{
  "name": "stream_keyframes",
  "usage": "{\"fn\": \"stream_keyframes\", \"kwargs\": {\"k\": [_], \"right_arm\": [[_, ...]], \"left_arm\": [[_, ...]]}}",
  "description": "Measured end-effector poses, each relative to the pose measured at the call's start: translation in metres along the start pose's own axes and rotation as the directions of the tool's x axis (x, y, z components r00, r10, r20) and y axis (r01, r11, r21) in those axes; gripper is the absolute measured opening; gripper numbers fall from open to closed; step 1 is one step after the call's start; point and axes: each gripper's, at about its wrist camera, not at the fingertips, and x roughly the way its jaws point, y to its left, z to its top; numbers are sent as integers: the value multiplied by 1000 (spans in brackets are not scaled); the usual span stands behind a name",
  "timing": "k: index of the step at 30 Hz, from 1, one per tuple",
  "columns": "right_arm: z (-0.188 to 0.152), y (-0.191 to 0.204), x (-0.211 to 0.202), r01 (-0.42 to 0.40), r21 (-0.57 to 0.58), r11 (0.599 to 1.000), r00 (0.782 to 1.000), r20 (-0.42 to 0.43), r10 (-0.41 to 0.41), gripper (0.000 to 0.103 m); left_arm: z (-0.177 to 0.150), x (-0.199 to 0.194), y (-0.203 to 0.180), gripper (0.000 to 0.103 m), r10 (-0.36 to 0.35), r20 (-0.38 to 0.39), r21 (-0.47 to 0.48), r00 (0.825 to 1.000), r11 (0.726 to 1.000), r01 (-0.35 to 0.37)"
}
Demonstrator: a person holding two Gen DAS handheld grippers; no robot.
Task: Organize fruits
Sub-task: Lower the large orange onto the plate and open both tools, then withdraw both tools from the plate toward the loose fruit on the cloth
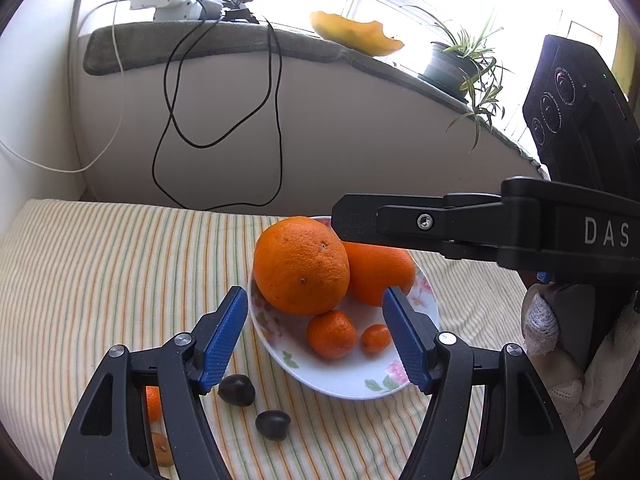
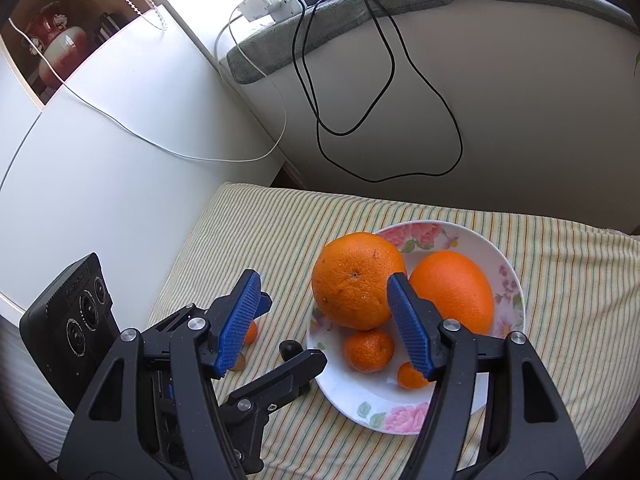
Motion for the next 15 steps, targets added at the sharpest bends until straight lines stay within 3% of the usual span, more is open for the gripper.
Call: {"fn": "stream_keyframes", "kwargs": {"k": [7,9,15], "right_arm": [[-16,10,-18,14,-32,999,999,34,-12,69],[-21,12,-25,14,-37,999,998,54,-12,76],[-43,19,-44,49,-79,996,993,115,-40,77]], "left_arm": [[-11,-27,4,70,20,29,7,999,1000,-20],[-15,-37,7,70,26,48,-2,998,1000,-26],[-34,-66,17,70,57,89,0,994,998,-57]]}}
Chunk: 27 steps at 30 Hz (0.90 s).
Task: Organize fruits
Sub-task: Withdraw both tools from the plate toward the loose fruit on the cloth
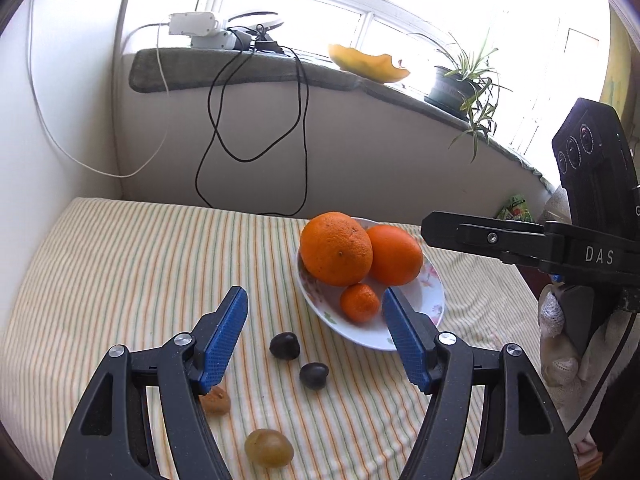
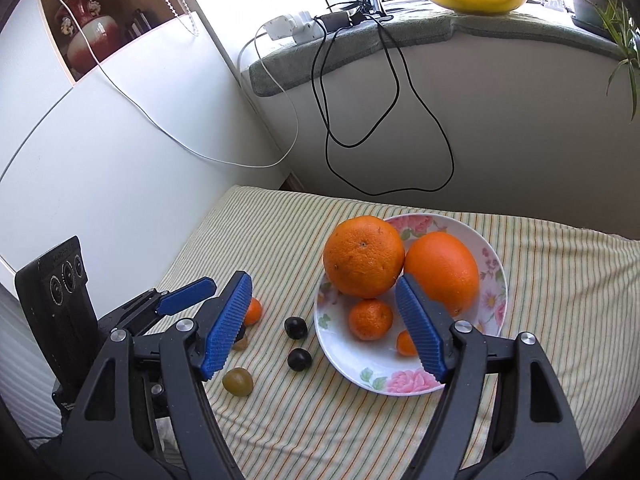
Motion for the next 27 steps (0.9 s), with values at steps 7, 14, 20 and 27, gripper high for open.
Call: {"fn": "stream_keyframes", "kwargs": {"k": [7,14,20,27], "right_arm": [[-28,5,-15,25,-41,999,998,56,-23,78],[-51,19,-18,44,-108,993,996,83,-36,78],[-72,39,-11,49,-169,984,997,70,-38,78],[-88,44,4,26,-187,982,1000,18,-23,78]], "left_arm": [[-19,-24,21,70,38,19,-39,999,999,-37],[-43,-39,36,69,76,15,-79,997,994,-74],[-62,-47,36,67,82,11,-90,997,993,-80],[-81,-42,31,59,54,-28,-86,998,995,-56]]}}
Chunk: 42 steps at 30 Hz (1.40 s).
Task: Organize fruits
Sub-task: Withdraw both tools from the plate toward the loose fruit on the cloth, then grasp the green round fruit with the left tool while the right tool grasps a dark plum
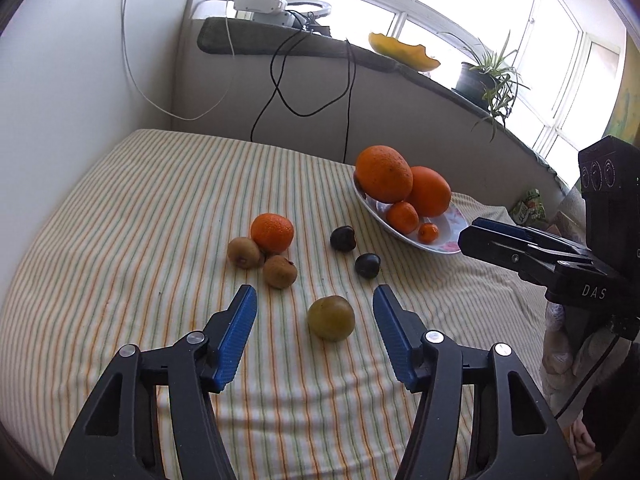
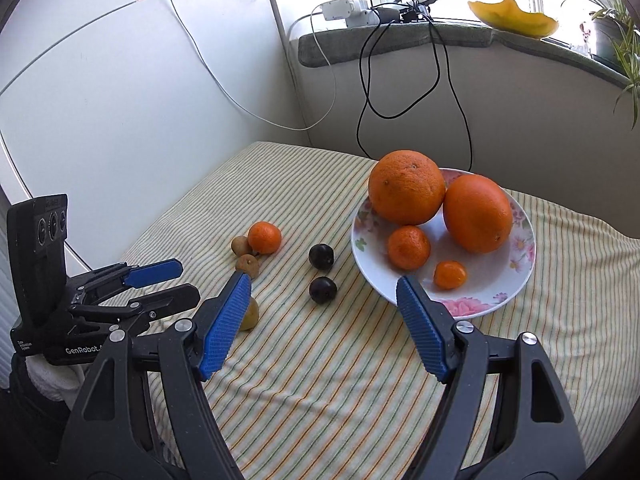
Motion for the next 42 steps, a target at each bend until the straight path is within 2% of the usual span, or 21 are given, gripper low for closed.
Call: {"fn": "stream_keyframes", "kwargs": {"k": [2,11,22,42], "right_arm": [[-3,0,4,-6,2,1000,1000,-12,6,78],[-11,8,27,-8,-38,999,997,-74,6,60],[-14,9,60,16,-42,999,991,-134,-22,49],[-10,12,95,66,-67,996,980,-181,-77,35]], "left_arm": [[-3,3,0,53,-15,-12,-9,1000,1000,15],[-7,13,-8,45,-38,-38,5,999,999,39],[-10,28,-10,43,-38,-67,1,997,999,38],[-13,46,-11,33,-17,-100,11,995,1000,18]]}}
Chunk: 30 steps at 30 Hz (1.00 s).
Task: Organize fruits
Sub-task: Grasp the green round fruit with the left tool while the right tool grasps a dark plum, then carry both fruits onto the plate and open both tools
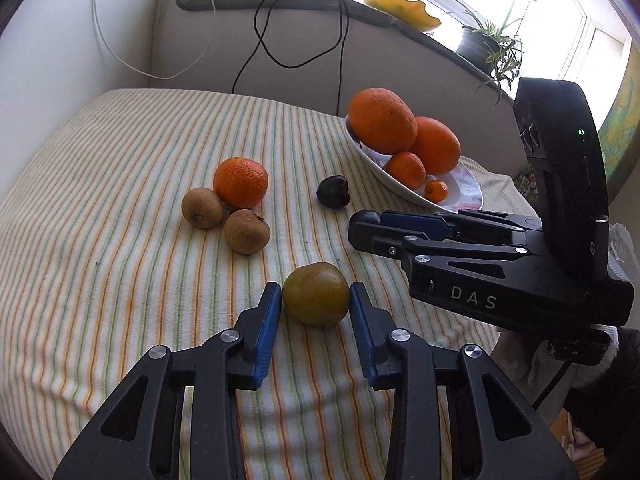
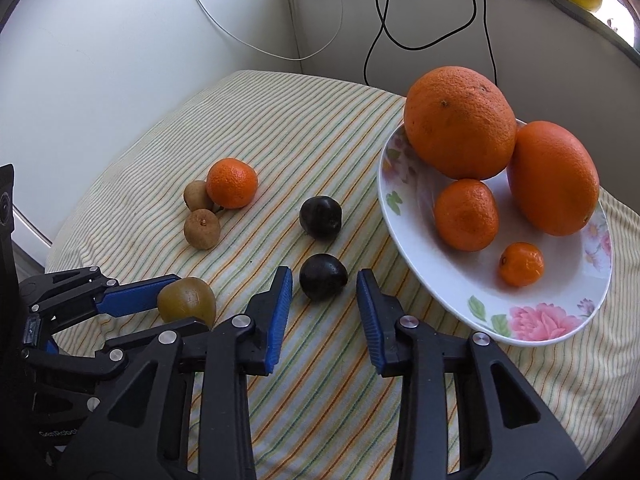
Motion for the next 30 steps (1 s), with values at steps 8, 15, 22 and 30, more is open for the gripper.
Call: {"fn": "stream_keyframes", "kwargs": {"k": [8,15,22,30], "right_arm": [[2,6,3,14,-24,1000,1000,-7,-14,26],[1,7,3,26,-27,999,1000,-1,-26,25],[-2,1,-3,7,2,1000,1000,12,-7,25],[-8,-2,-23,-24,28,999,999,38,23,25]], "left_arm": [[2,3,-4,31,21,9,23,1000,1000,-22],[2,1,-4,29,17,18,15,1000,1000,-17],[3,-6,-2,29,-1,29,-1,1000,1000,1],[6,-13,-8,29,-24,43,1,999,1000,24]]}}
